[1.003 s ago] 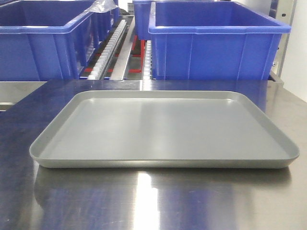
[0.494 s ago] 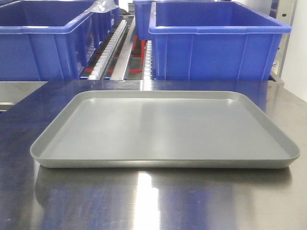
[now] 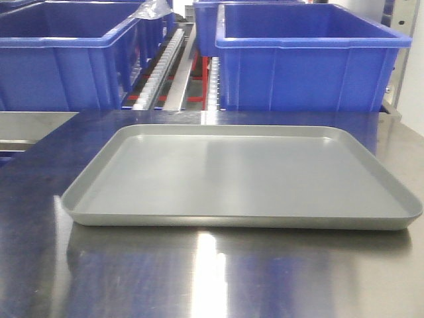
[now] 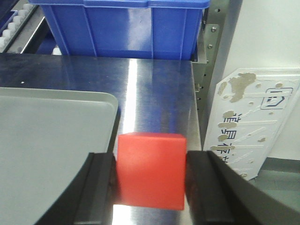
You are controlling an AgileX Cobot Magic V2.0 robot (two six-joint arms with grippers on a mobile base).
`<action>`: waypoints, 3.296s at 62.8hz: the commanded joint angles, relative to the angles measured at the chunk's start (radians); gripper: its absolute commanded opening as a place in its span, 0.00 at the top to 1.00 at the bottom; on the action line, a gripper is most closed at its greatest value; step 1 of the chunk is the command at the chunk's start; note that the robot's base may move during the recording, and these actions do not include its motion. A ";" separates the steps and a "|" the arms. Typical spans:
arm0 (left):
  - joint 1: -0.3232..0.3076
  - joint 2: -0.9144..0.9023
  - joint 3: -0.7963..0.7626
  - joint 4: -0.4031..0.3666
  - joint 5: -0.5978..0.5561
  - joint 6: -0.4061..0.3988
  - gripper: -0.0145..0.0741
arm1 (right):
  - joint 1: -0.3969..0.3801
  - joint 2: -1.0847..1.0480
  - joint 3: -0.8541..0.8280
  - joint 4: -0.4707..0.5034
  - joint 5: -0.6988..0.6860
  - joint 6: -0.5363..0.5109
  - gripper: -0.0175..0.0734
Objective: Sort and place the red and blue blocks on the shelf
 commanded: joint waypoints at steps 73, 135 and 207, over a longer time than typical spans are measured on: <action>0.001 0.001 -0.031 0.007 -0.074 -0.002 0.70 | -0.007 -0.001 -0.029 -0.008 -0.087 -0.005 0.75; 0.001 0.001 -0.031 0.007 -0.074 -0.002 0.70 | -0.007 -0.001 -0.029 -0.008 -0.087 -0.005 0.75; 0.003 0.005 -0.031 0.005 -0.067 -0.002 0.70 | -0.004 0.034 -0.029 -0.008 -0.068 -0.005 0.75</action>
